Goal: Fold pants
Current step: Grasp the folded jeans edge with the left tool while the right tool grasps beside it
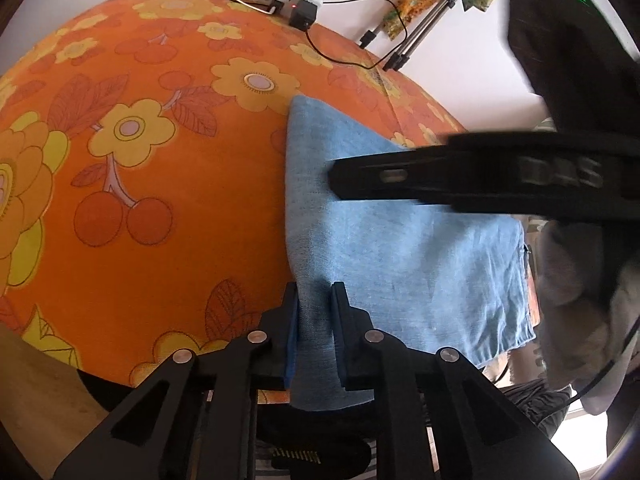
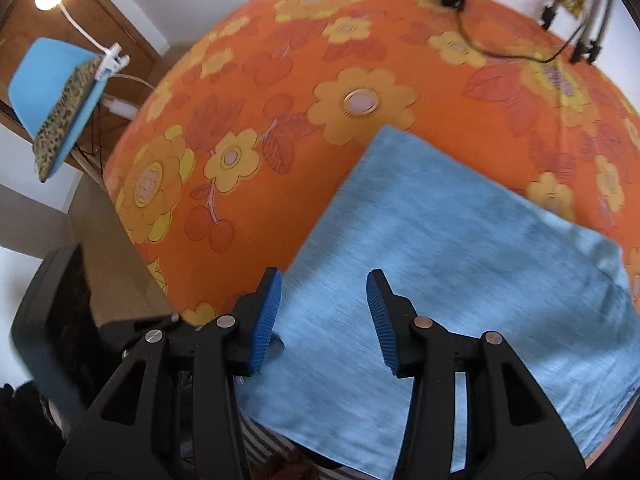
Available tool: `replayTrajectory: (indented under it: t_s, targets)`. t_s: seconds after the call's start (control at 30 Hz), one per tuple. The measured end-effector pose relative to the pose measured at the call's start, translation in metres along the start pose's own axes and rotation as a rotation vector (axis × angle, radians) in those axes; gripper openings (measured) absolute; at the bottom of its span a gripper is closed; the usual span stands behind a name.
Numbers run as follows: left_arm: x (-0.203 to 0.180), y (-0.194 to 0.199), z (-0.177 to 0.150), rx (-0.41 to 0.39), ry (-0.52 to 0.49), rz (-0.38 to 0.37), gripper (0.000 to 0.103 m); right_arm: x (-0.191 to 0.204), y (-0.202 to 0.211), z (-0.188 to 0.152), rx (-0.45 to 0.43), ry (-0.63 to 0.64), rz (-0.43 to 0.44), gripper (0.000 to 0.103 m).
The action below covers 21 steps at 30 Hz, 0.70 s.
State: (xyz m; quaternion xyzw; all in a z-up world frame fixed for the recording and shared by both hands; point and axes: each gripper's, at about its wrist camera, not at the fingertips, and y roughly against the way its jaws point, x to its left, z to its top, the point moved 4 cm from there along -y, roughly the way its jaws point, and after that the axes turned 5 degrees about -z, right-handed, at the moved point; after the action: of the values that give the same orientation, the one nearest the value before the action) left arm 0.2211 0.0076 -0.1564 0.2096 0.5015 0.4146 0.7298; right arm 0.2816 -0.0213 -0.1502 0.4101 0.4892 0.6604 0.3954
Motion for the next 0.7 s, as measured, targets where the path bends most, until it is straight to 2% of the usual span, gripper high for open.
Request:
replayTrajectory:
  t_s: [0.1,0.33,0.4,0.53,0.6,0.67,0.7]
  targets:
    - [-0.005,0.003,0.0,-0.014,-0.025,-0.003,0.012,0.01,-0.015,0.008,0.043,0.006,-0.015,0.047]
    - [-0.009,0.008,0.0,-0.025,-0.042,-0.023,0.012,0.022,-0.039,0.018,0.104,0.04,-0.139,0.046]
    - [-0.008,0.009,-0.002,-0.02,-0.038,-0.022,0.012,0.02,-0.041,0.019,0.105,0.036,-0.158,0.027]
    - [-0.007,0.008,-0.003,-0.01,-0.033,-0.015,0.015,0.017,-0.042,0.018,0.109,0.031,-0.151,0.018]
    - [-0.01,0.006,-0.004,-0.001,-0.048,-0.009,0.023,0.016,-0.041,0.017,0.104,0.027,-0.146,0.016]
    - [-0.013,0.003,-0.006,0.013,-0.062,0.008,0.038,0.016,-0.039,0.016,0.099,0.029,-0.146,0.015]
    - [-0.015,0.001,-0.007,0.022,-0.067,0.015,0.038,0.015,-0.038,0.016,0.096,0.028,-0.145,0.014]
